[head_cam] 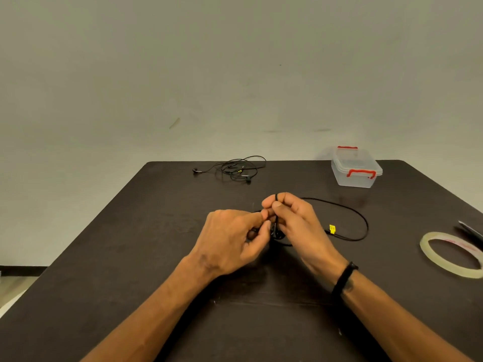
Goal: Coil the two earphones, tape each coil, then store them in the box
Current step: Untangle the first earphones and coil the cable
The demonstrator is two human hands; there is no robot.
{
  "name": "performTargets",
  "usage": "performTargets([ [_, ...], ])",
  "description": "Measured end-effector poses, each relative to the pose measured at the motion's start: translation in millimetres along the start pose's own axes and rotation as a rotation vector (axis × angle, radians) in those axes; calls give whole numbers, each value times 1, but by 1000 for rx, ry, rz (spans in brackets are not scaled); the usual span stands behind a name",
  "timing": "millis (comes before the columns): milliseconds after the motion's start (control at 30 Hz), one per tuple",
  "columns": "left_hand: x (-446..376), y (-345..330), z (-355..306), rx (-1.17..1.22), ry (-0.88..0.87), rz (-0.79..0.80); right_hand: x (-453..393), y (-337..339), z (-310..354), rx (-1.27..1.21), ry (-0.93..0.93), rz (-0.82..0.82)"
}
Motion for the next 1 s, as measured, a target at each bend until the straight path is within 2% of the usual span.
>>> performTargets([
  [300, 3, 15, 6, -7, -34, -180, 16, -26, 10, 300, 83, 208],
  [467, 3, 25, 3, -28, -40, -281, 27, -43, 10, 344, 52, 317],
  [800, -1, 31, 13, -12, 8, -300, 33, -54, 4, 207, -75, 393],
  [1000, -4, 35, 27, 56, 106, -338, 41, -65, 1, 4, -205, 491],
])
Point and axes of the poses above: each hand's wrist, its own x-axis away from the middle knuckle, its own y-axis out of the back of the hand, z = x × y, the point moved 8 cm from there along -x, towards the middle knuckle
